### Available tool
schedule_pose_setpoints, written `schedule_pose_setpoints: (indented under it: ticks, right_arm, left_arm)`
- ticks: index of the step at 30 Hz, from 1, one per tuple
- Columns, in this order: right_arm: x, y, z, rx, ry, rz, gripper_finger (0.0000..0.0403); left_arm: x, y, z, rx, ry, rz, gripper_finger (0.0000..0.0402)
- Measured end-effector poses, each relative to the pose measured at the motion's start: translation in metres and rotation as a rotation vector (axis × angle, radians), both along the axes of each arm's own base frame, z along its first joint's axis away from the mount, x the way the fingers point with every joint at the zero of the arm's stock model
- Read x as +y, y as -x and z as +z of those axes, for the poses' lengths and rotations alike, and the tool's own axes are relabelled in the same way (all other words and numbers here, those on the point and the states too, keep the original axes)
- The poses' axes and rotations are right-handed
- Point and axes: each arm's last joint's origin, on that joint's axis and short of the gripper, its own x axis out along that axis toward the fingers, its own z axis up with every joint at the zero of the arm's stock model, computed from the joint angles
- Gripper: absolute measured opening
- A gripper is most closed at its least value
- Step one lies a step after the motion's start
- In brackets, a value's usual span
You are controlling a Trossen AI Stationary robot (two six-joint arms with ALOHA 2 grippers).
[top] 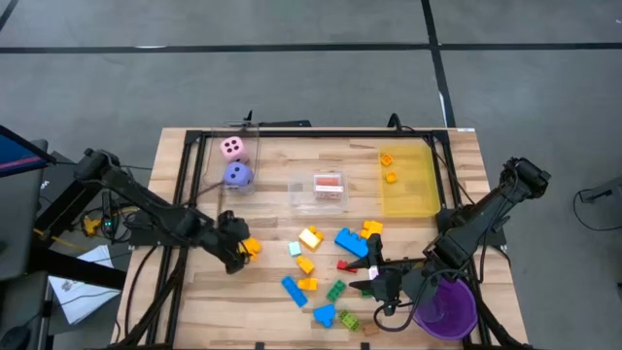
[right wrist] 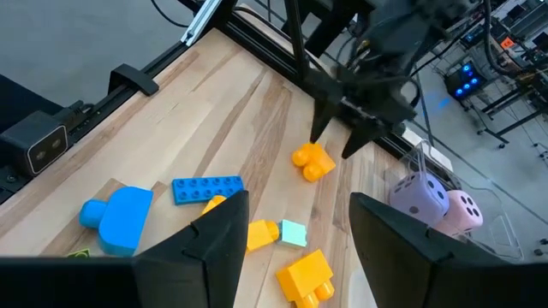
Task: Pick & Place Toys
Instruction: Put the yellow game piece into the yellow bin
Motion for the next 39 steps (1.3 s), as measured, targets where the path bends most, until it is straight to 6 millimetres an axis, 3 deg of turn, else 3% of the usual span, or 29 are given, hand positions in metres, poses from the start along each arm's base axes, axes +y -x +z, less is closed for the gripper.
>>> schedule_pose_setpoints:
  ticks: [6,10,14,22,28,39]
  right_arm:
    - [-0.002,-0.001,0.000,-0.001,-0.002,-0.008,0.0195]
    - [-0.004,-0.003,0.000,-0.001,-0.014,-0.022,0.0195]
    - [-0.004,-0.003,0.000,0.000,-0.023,-0.027,0.0195]
    - [-0.003,-0.002,-0.001,0.006,-0.025,-0.027,0.0195]
    - [-0.004,-0.001,-0.003,0.025,-0.020,-0.033,0.0195]
    - [-0.004,-0.001,-0.003,0.026,-0.017,-0.032,0.0195]
  left_arm:
    - [-0.018,-0.040,-0.003,0.305,-0.129,0.113,0.0328]
    - [-0.027,-0.064,-0.006,0.488,-0.186,0.278,0.0328]
    - [-0.038,-0.080,-0.006,0.509,-0.135,0.324,0.0328]
    - [-0.030,-0.071,0.016,0.366,-0.084,0.541,0.0328]
    - [-0.022,-0.062,0.002,0.385,0.027,0.666,0.0333]
    - [-0.026,-0.059,-0.016,0.361,0.072,0.624,0.0366]
